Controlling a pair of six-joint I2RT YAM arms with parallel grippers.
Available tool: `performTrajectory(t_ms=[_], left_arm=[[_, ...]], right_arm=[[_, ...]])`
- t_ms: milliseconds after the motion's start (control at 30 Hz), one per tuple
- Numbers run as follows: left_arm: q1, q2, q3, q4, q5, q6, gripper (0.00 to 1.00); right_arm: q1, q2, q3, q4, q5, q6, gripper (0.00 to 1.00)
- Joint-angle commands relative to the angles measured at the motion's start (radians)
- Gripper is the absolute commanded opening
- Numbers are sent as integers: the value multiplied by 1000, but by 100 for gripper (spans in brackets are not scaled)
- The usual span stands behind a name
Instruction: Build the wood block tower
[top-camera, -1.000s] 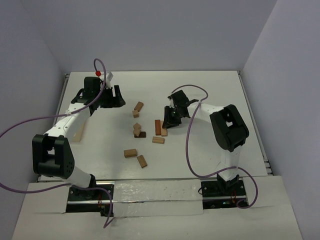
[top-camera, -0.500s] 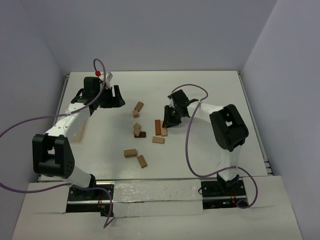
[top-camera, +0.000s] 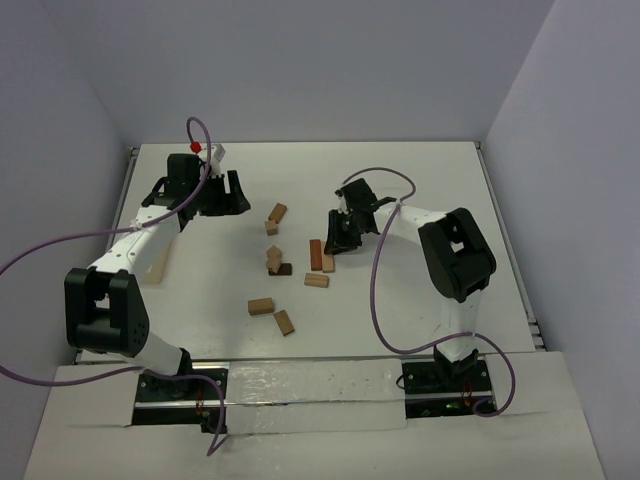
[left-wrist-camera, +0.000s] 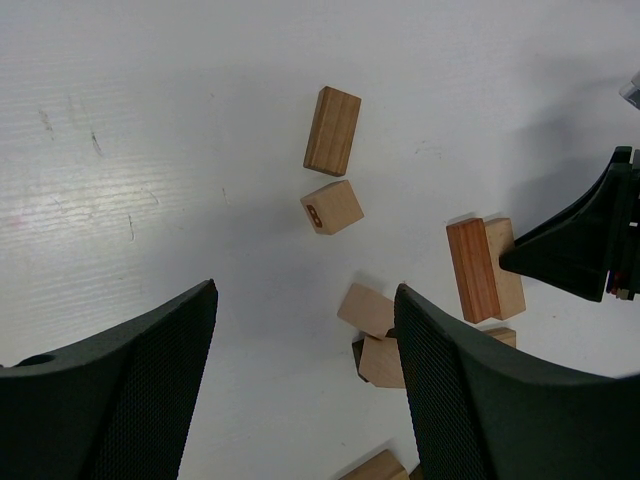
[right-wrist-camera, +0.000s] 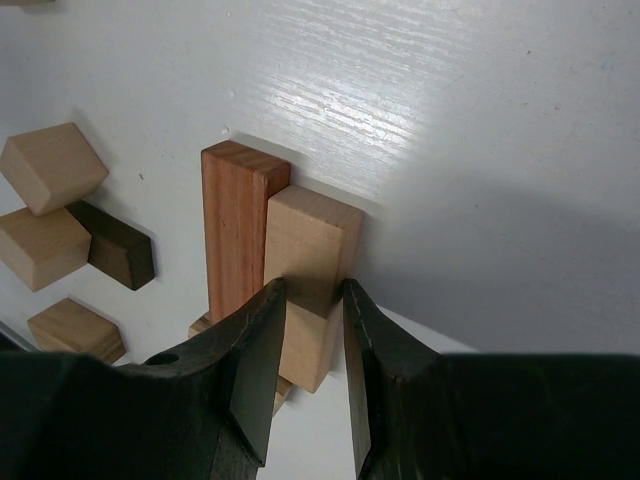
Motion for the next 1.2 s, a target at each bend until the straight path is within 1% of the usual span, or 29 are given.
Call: performTrajectory(t_ms=[0,1167], left_arm=[[10,0,20,24,22,3,78],[13,-1,11,30,27,3,77]], right_arm=[[0,34,35,13,49,-3,36],[5,39,32,21,23,33,36]])
